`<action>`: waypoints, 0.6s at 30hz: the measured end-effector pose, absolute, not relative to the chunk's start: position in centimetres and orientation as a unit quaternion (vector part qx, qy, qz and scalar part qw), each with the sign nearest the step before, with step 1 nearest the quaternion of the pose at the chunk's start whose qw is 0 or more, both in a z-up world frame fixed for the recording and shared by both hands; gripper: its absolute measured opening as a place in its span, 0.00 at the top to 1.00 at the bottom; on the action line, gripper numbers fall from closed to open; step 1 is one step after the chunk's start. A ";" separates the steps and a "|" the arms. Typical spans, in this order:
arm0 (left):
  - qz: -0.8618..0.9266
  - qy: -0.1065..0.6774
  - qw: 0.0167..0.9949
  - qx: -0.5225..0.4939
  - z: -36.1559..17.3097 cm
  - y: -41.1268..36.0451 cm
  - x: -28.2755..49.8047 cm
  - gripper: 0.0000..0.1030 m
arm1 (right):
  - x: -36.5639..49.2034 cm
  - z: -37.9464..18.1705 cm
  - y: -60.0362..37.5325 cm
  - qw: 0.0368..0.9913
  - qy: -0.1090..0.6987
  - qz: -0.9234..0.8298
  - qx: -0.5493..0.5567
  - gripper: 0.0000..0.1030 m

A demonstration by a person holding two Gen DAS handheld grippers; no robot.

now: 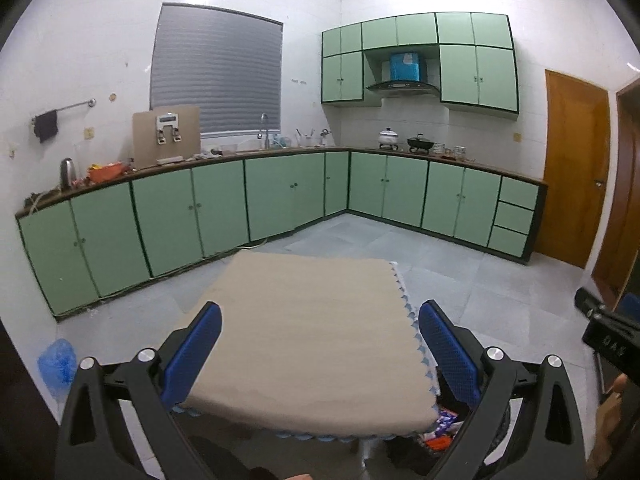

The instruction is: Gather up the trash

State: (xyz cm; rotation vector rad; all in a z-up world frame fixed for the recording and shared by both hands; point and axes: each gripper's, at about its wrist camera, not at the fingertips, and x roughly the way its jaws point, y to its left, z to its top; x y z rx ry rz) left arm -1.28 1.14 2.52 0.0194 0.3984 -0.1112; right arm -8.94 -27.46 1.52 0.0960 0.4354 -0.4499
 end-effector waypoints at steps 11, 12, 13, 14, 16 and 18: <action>-0.035 0.186 0.982 -0.006 3.2 3.1 -2.8 0.06 | -11.1 2.7 -25.6 0.957 0.181 -0.225 0.042 0.05; -0.033 0.185 0.982 -0.006 3.1 3.2 -2.9 0.06 | -11.1 2.6 -25.5 0.956 0.180 -0.227 0.041 0.05; -0.029 0.185 0.982 -0.007 3.1 3.4 -2.8 0.06 | -11.0 2.5 -25.4 0.956 0.179 -0.227 0.038 0.05; -0.028 0.186 0.982 -0.007 3.0 3.7 -2.7 0.06 | -10.9 2.4 -25.3 0.957 0.181 -0.226 0.035 0.05; -0.027 0.189 0.981 -0.011 2.8 3.8 -2.4 0.06 | -10.8 2.1 -25.0 0.956 0.183 -0.226 0.031 0.05; -0.027 0.192 0.981 -0.012 2.6 3.8 -2.2 0.06 | -10.8 1.7 -24.8 0.956 0.185 -0.225 0.029 0.05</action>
